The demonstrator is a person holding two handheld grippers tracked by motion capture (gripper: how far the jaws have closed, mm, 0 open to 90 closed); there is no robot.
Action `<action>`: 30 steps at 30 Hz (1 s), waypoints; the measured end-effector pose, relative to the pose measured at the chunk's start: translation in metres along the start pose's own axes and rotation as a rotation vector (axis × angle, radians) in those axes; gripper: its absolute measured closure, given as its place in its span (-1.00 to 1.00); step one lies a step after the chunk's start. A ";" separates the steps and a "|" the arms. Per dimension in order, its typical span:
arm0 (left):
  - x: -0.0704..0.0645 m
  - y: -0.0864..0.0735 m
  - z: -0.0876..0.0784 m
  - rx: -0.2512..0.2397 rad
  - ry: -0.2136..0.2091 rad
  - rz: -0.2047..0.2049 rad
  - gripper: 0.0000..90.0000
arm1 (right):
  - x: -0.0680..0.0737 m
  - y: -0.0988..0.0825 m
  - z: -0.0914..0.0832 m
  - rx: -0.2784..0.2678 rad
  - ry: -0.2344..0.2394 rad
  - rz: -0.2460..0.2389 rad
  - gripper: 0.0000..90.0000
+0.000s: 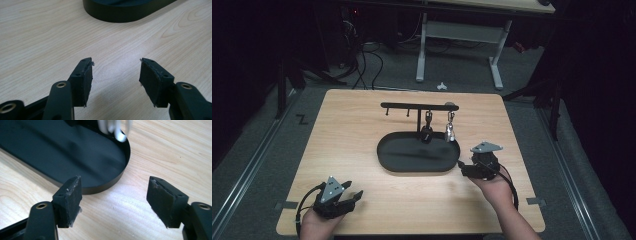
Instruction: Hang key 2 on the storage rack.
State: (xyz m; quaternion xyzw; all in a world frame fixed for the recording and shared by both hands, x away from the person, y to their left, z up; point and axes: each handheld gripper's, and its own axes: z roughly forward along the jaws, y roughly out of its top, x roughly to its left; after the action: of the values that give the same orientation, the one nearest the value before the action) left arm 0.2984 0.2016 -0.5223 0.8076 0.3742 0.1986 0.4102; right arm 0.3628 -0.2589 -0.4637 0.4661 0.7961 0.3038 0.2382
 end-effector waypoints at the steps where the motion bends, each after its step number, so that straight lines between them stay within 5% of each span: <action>1: 0.000 0.000 0.000 0.000 -0.001 0.000 -0.03 | -0.001 -0.005 -0.001 -0.017 0.007 0.006 -0.41; 8: -0.005 -0.002 -0.002 -0.012 0.019 -0.022 -0.03 | -0.001 -0.043 0.002 -0.067 0.024 0.009 -0.54; 13: -0.017 0.001 -0.001 -0.012 0.037 0.009 -0.09 | 0.004 -0.072 -0.005 -0.123 0.049 0.052 -0.65; 16: -0.023 0.003 -0.001 -0.028 0.039 0.011 -0.15 | 0.009 -0.093 -0.019 -0.176 -0.006 0.080 -0.65; 19: -0.025 0.005 -0.001 -0.051 0.031 -0.015 -0.20 | 0.009 -0.093 -0.030 -0.203 -0.028 0.074 -0.66; 23: -0.027 0.005 -0.003 -0.059 0.034 -0.014 -0.24 | 0.005 -0.096 -0.021 -0.168 -0.022 0.127 -0.66; 30: -0.023 0.004 -0.003 -0.064 0.021 -0.024 -0.26 | 0.002 -0.100 -0.018 -0.161 -0.029 0.150 -0.66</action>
State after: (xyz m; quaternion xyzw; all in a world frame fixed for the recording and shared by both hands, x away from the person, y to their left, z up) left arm 0.2836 0.1841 -0.5175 0.7876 0.3815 0.2142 0.4339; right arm 0.2907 -0.2998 -0.5218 0.5080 0.7285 0.3770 0.2629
